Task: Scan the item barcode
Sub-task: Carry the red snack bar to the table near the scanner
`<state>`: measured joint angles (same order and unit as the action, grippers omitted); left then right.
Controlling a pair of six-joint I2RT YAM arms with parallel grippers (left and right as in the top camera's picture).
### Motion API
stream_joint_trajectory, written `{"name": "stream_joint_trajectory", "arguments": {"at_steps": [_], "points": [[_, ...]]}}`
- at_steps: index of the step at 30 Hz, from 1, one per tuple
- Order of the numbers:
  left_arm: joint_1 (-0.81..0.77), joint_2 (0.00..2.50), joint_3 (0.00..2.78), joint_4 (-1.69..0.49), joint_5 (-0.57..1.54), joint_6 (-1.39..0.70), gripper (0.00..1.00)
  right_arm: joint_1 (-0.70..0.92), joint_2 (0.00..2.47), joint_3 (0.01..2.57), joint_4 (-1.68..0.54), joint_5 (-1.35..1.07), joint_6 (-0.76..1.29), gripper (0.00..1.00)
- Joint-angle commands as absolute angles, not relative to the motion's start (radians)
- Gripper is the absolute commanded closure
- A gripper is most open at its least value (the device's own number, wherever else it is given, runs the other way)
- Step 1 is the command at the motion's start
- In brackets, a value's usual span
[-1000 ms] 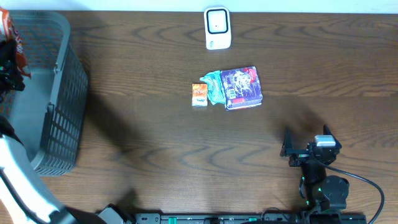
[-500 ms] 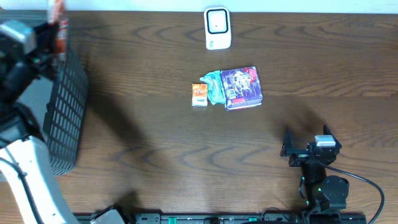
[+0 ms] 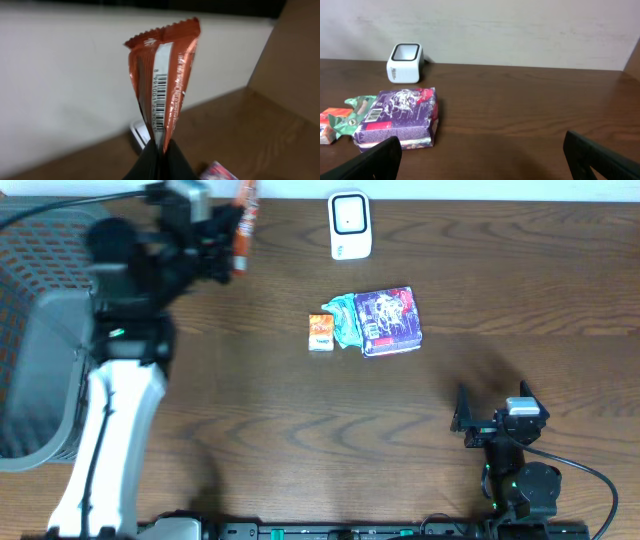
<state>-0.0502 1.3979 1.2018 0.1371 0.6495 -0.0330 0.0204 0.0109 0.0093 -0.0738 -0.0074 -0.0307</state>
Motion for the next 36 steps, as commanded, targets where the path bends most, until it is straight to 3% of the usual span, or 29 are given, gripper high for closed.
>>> {"name": "stream_joint_trajectory", "arguments": {"at_steps": [1,16,24,29,32,36], "points": [[-0.158,1.488,1.21,0.112,0.435,-0.205,0.93,0.012,0.006,0.005,-0.075,-0.009,-0.039,0.01],[-0.374,1.787,1.21,0.109,0.406,-0.963,0.93,0.012,0.006,0.005,-0.075,-0.009,-0.039,0.01],[-0.422,1.813,1.21,0.121,0.379,-0.968,0.93,0.012,0.006,0.005,-0.075,-0.009,-0.039,0.01],[-0.41,1.808,1.21,0.175,0.362,-0.841,0.92,0.012,0.006,0.005,-0.075,-0.009,-0.039,0.01],[-0.393,1.79,1.21,0.186,0.362,-0.83,0.7,0.012,0.006,0.005,-0.075,-0.009,-0.039,0.01],[-0.37,1.748,1.21,0.184,0.366,-0.726,0.54,0.012,0.006,0.005,-0.075,-0.009,-0.039,0.01]]}}
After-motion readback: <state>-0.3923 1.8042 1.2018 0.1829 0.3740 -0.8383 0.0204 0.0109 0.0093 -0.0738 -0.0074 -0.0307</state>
